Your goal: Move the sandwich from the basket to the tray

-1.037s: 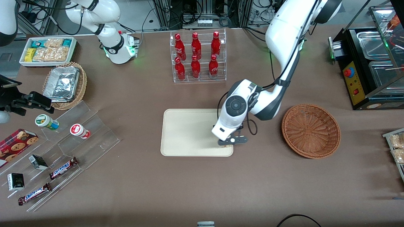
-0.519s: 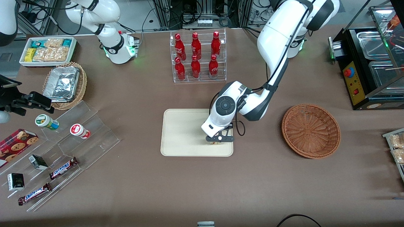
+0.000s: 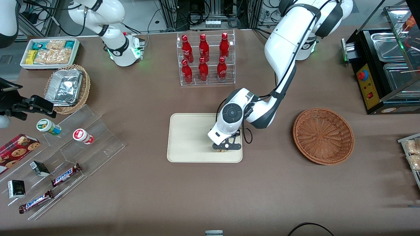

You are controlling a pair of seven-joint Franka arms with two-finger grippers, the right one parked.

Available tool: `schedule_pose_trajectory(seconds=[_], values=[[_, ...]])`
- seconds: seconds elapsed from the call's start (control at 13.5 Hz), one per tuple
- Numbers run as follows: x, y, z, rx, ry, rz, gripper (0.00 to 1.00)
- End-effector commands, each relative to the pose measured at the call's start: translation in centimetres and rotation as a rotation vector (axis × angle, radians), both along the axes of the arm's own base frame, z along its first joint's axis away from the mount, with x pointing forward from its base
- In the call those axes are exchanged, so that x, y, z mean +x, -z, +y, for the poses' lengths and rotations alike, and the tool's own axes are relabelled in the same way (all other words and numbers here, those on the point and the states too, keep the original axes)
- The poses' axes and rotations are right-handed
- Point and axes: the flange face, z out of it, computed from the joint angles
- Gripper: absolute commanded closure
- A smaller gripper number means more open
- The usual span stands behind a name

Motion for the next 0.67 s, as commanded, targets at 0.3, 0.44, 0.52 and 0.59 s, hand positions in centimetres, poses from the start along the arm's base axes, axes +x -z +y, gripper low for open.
schedule_pose_trajectory(seconds=[0.3, 0.44, 0.52, 0.59], values=[[3.3, -9.7, 4.3, -0.024, -0.172, -0.063, 0.00], [3.8, -15.0, 8.0, 0.014, -0.201, -0.028, 0.00], [5.0, -17.5, 12.1, 0.042, -0.248, 0.001, 0.00], [5.5, -19.7, 14.7, 0.050, -0.281, 0.012, 0.00]])
